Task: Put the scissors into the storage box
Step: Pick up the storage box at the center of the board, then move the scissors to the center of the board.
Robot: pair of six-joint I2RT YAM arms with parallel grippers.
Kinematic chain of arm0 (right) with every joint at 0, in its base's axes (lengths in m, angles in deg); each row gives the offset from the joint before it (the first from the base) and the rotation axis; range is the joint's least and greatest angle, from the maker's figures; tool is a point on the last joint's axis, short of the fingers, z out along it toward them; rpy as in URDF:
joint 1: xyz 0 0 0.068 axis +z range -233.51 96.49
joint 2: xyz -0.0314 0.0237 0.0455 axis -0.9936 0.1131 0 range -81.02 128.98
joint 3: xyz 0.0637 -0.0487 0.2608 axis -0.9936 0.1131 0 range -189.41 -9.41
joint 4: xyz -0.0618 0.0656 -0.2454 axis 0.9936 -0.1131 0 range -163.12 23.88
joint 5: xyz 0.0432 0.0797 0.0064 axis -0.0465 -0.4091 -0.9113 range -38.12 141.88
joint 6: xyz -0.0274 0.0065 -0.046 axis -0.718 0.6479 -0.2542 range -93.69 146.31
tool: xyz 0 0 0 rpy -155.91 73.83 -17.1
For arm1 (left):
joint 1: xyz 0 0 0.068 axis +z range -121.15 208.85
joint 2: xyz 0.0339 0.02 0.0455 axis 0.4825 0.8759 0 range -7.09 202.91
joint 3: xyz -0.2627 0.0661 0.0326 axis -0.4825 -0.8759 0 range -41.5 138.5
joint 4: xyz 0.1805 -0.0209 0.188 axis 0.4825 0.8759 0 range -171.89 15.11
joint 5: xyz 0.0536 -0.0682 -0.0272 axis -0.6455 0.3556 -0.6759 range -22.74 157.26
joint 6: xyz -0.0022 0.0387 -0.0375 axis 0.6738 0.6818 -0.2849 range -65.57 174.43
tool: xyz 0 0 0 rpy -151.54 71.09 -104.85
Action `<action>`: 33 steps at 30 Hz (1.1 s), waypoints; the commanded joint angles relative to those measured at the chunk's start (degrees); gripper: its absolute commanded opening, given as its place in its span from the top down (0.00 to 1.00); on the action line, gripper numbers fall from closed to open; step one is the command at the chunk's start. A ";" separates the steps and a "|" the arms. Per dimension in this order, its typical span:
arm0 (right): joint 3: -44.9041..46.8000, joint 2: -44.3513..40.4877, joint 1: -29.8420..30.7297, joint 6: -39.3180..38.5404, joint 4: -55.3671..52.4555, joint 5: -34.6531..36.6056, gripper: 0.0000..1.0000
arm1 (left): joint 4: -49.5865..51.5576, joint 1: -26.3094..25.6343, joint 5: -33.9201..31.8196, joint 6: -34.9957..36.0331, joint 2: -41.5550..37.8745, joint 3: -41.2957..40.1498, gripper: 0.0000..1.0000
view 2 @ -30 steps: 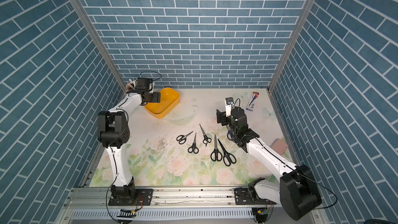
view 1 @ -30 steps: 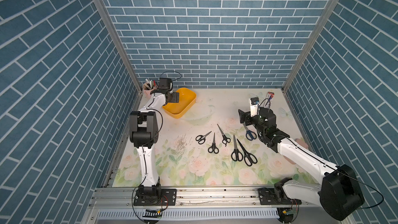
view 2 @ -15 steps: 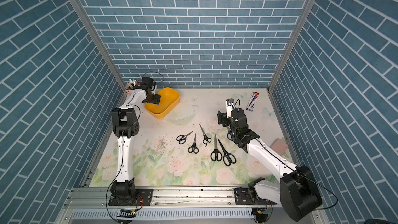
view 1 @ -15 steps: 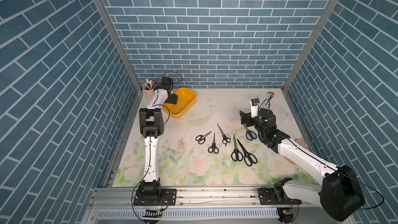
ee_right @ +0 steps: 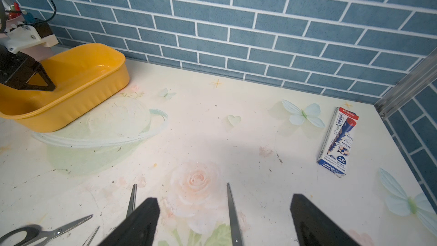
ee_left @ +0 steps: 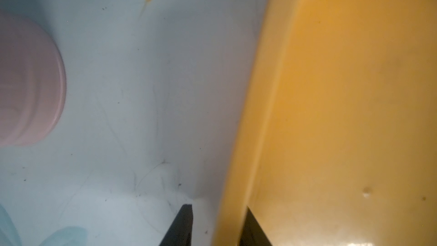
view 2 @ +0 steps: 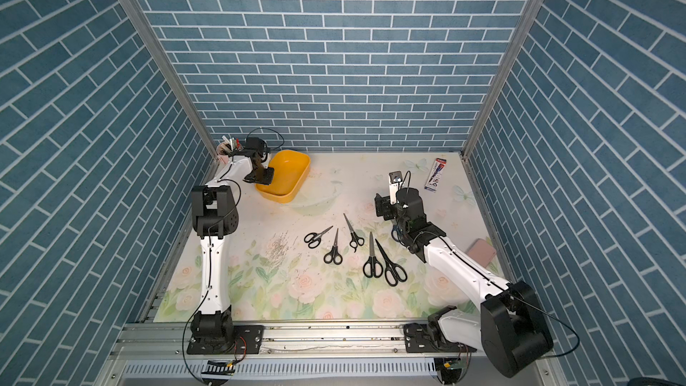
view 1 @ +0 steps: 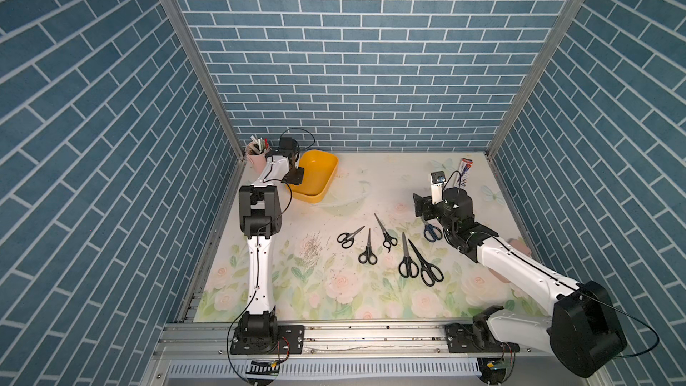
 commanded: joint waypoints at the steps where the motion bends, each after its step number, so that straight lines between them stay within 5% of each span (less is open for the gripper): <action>1: -1.80 -0.58 0.21 -0.56 -1.98 0.77 0.09 | 0.11 0.22 1.42 -2.73 -3.64 -1.64 0.71; 8: -2.03 -1.79 0.21 -0.71 -5.34 1.25 0.09 | -1.80 0.22 5.77 -8.40 -14.08 -13.77 0.94; 17: -0.55 -3.55 0.21 -1.17 -5.64 1.45 0.09 | -12.65 -0.30 5.68 -14.76 -40.79 -52.72 0.96; 23: -0.53 -2.98 0.27 -2.56 -5.40 1.24 0.08 | -15.28 -0.74 9.21 -17.97 -53.33 -69.19 0.97; 28: -1.25 -2.15 0.30 -2.82 -5.11 1.27 0.08 | -16.00 -1.30 6.65 -20.42 -58.93 -75.94 0.95; 33: -1.50 -2.31 0.29 -2.46 -5.25 1.14 0.08 | -15.53 -3.87 8.00 -20.89 -56.39 -75.41 0.94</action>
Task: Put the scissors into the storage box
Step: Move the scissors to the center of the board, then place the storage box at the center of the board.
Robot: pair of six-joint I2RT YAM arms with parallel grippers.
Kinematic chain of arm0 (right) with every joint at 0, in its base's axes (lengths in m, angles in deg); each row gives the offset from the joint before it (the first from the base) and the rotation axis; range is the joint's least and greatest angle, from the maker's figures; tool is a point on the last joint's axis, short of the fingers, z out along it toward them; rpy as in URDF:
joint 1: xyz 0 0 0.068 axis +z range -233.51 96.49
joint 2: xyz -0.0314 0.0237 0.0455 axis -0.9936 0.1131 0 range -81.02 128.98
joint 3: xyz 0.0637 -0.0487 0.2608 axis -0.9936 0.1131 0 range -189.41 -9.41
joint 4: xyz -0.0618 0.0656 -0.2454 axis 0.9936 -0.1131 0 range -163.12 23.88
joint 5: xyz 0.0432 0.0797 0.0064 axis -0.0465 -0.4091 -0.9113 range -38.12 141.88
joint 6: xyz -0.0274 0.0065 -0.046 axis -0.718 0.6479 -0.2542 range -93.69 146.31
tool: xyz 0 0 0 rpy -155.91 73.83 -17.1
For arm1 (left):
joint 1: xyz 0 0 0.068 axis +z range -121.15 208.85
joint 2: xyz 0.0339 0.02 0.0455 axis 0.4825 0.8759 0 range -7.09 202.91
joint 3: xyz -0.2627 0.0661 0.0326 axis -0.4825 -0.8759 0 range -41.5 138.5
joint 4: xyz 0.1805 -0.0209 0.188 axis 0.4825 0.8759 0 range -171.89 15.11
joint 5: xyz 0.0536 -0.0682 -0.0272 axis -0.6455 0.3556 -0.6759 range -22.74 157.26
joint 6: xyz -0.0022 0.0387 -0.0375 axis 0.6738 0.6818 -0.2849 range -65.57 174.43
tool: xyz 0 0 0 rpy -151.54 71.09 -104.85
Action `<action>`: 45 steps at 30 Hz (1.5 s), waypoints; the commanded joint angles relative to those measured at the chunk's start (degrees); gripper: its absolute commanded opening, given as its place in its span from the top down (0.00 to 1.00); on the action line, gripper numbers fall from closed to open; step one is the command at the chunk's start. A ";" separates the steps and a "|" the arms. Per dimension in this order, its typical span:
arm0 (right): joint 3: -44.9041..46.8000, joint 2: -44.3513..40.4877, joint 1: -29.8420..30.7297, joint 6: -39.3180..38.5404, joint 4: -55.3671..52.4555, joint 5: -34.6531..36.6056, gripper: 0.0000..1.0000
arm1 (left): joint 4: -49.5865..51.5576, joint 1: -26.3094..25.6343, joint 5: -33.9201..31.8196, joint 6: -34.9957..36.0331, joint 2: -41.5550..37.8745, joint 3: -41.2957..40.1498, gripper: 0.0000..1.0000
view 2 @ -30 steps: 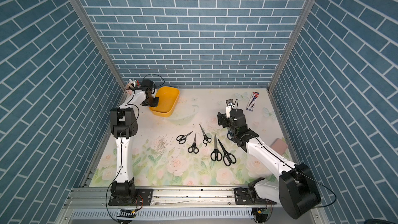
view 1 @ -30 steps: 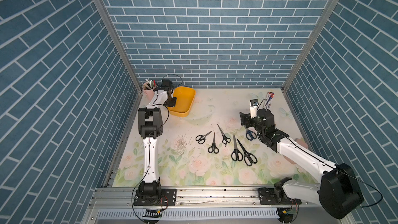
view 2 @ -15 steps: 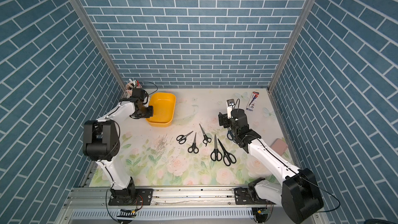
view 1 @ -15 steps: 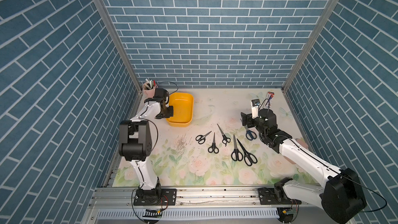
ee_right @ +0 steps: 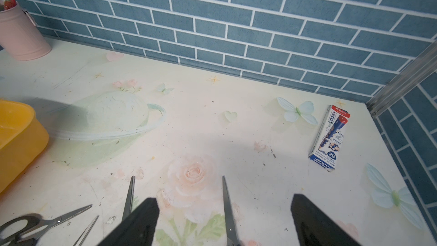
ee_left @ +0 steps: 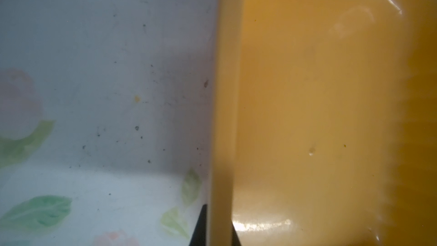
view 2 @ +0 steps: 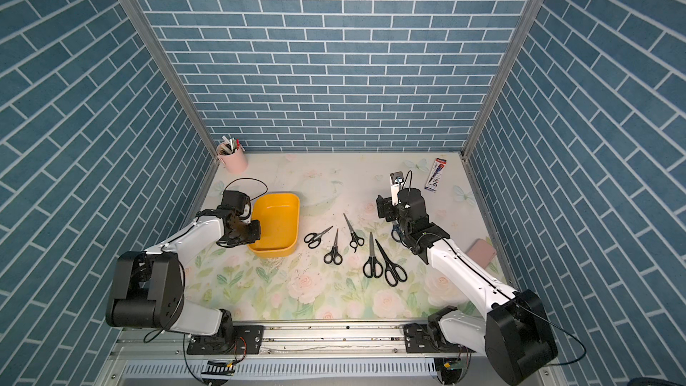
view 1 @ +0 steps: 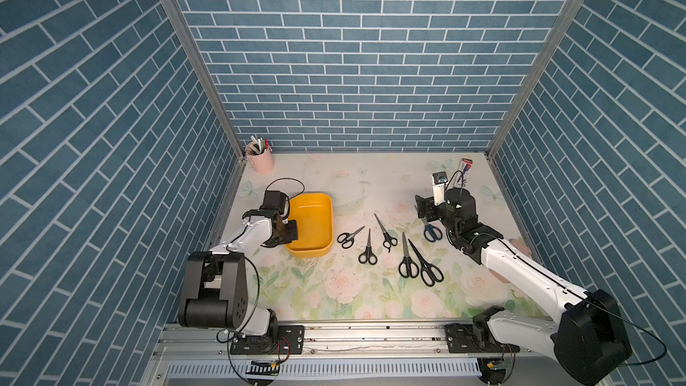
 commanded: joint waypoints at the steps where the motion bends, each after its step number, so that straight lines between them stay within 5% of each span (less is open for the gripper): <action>1: -0.72 0.07 0.22 -0.97 -0.73 0.75 0.08 | -1.92 -1.58 0.46 -1.29 1.65 -0.01 0.94; 21: 2.51 -2.13 0.23 -4.76 2.56 5.32 0.07 | -8.53 -14.43 0.80 -7.23 9.16 -0.86 1.00; 45: 2.68 -1.92 0.23 -4.94 2.82 4.23 0.06 | -3.13 -10.14 -6.46 -5.72 2.63 -2.54 0.91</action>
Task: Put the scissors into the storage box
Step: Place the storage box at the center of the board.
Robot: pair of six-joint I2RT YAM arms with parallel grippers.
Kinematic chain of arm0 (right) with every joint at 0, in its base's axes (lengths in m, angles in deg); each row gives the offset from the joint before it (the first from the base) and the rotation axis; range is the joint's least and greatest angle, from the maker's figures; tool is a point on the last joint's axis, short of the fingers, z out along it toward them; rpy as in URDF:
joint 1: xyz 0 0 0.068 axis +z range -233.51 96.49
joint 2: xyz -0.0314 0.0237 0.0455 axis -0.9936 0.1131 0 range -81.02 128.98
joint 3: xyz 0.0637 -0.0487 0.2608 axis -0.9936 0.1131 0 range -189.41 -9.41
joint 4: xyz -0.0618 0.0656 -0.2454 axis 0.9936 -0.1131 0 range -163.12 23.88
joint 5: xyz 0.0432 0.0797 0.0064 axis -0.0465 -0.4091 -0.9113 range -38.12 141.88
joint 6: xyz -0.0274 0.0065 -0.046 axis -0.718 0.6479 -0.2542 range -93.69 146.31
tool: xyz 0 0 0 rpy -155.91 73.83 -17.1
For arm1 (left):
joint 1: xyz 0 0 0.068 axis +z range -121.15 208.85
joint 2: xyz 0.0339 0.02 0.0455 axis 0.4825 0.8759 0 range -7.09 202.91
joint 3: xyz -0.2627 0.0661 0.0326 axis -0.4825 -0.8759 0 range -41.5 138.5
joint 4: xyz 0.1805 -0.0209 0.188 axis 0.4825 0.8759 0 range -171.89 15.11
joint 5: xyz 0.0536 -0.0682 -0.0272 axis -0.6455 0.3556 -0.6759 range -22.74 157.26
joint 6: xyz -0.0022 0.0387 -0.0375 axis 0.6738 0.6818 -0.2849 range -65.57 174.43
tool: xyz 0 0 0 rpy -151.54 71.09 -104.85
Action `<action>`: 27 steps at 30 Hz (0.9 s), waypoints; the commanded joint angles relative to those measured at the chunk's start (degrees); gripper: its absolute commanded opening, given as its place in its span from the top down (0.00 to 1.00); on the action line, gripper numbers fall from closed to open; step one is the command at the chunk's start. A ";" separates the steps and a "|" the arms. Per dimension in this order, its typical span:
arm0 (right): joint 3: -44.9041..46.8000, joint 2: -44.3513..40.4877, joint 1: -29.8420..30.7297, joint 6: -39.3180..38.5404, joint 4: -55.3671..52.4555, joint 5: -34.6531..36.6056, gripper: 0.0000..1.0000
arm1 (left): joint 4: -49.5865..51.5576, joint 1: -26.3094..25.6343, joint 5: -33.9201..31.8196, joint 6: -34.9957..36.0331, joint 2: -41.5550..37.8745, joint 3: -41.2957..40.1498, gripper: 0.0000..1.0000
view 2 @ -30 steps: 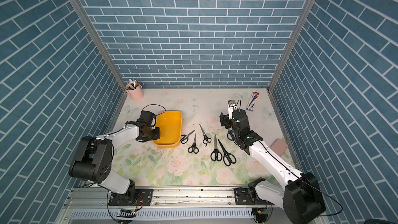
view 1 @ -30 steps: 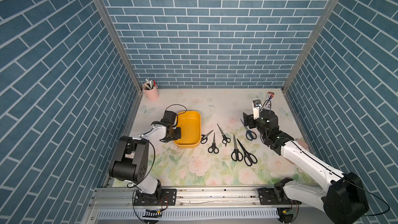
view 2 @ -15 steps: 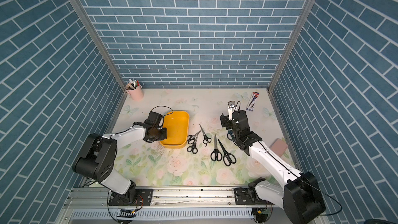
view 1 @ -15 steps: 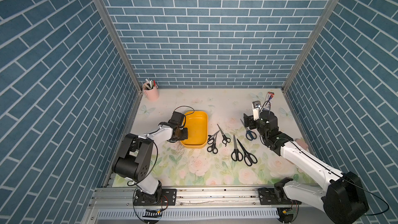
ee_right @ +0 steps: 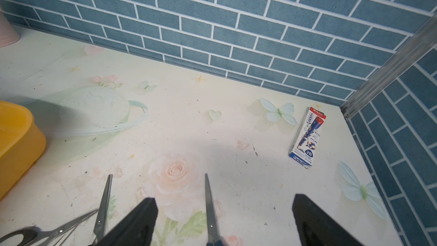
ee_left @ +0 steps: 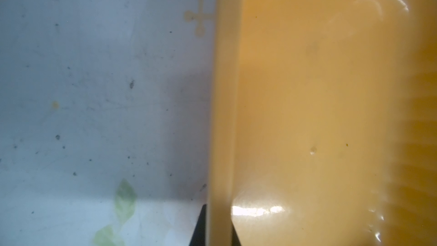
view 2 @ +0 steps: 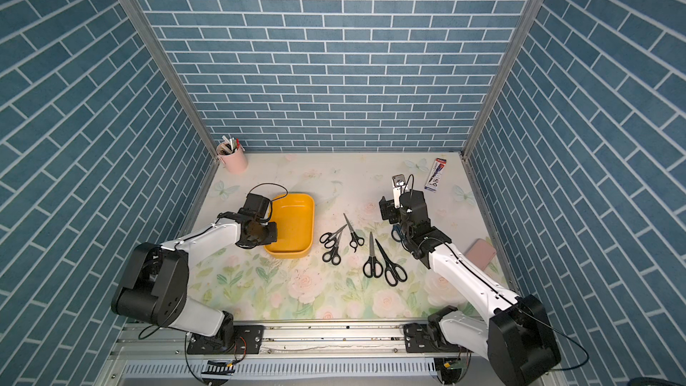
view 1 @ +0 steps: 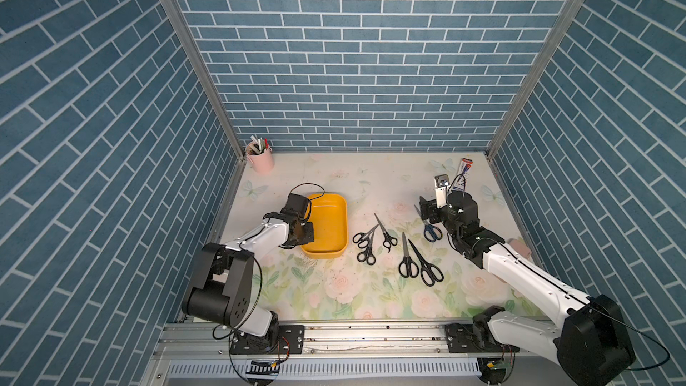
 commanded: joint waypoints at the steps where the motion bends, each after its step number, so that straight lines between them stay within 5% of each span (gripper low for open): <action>1: -0.02 0.19 0.23 -1.32 1.22 -0.02 0.06 | 1.70 0.33 -0.93 1.70 1.61 -0.97 0.92; 8: 0.26 -0.26 0.23 -0.45 0.64 -0.82 0.06 | -0.67 0.33 -0.33 1.99 3.01 -1.92 0.87; 18: 0.17 -0.30 0.23 0.12 0.47 -1.48 0.06 | -0.15 0.29 -0.86 2.72 3.38 -0.60 0.65; 27: -1.55 2.16 0.23 1.22 0.33 -2.15 0.06 | 1.50 0.38 -1.49 3.24 2.55 1.65 0.32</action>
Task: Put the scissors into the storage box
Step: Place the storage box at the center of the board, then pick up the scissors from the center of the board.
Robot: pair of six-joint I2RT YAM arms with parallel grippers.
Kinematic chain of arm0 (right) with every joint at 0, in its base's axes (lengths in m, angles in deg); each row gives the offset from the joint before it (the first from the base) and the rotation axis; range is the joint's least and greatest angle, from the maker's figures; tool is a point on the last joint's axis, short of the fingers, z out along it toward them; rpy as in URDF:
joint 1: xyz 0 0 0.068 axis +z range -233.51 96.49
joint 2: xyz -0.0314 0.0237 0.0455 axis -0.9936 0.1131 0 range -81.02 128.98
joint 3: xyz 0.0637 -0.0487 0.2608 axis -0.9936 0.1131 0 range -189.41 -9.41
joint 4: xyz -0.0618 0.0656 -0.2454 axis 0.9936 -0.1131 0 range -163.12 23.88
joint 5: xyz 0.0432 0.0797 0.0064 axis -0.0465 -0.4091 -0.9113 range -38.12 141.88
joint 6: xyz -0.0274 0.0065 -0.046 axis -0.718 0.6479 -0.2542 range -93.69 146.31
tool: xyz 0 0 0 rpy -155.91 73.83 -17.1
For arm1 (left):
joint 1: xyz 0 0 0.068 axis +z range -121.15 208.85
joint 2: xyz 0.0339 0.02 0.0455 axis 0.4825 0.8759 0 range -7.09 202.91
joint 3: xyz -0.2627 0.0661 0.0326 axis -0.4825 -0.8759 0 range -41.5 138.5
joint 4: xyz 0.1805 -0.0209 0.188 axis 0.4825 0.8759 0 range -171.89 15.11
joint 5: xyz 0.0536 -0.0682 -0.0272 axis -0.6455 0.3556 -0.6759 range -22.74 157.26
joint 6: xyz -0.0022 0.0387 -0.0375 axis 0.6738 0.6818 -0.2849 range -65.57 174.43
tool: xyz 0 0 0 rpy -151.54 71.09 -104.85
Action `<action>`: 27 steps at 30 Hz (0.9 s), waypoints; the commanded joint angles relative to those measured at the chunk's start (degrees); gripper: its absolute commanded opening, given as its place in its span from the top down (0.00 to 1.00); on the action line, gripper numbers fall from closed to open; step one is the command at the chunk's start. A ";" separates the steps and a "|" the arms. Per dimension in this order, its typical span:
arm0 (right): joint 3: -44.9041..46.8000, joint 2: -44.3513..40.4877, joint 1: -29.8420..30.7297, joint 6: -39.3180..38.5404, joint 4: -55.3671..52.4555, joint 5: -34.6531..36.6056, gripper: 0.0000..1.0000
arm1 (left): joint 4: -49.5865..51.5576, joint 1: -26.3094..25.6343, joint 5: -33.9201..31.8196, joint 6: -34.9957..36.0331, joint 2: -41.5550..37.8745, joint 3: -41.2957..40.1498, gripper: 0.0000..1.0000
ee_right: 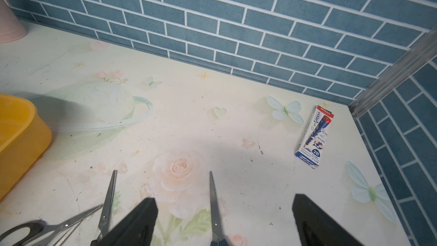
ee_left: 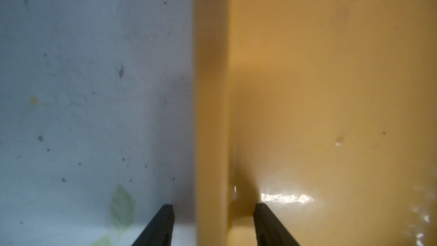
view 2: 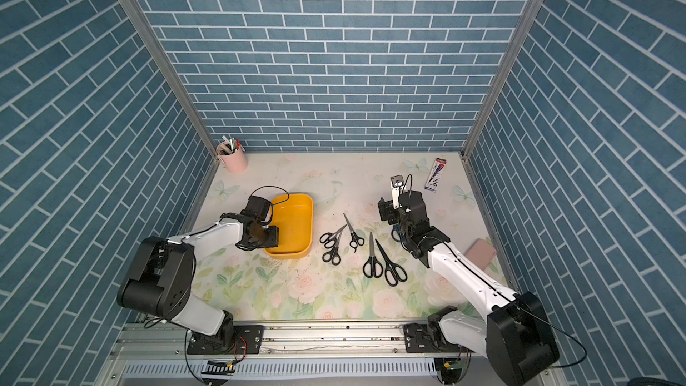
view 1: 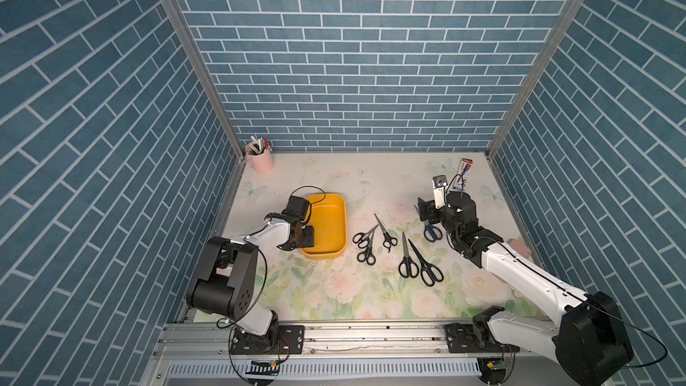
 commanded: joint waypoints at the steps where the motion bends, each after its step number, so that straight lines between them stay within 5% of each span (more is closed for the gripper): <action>1: -1.82 1.10 0.23 1.57 -0.27 -1.01 0.07 | 2.47 0.14 -0.93 1.02 -0.87 2.68 0.30; 8: -6.32 1.09 1.12 4.58 -8.16 -4.43 0.10 | 5.69 0.13 -8.14 -1.28 -13.27 9.25 0.21; 12: -8.09 0.54 2.88 7.94 -12.94 -6.08 0.13 | 1.51 -2.07 -7.98 -3.58 -23.08 9.11 0.27; 16: -8.16 3.07 4.65 15.16 -20.29 -11.04 0.18 | 3.27 -11.37 -10.99 -3.93 -23.45 12.05 0.28; 21: -5.81 4.32 12.16 25.31 -30.64 -8.19 0.27 | -4.14 -16.84 4.03 -0.84 -25.91 6.23 0.28; 27: -1.87 3.80 17.58 38.14 -37.80 -10.37 0.40 | -4.36 -31.77 5.77 9.33 -32.36 -2.95 0.18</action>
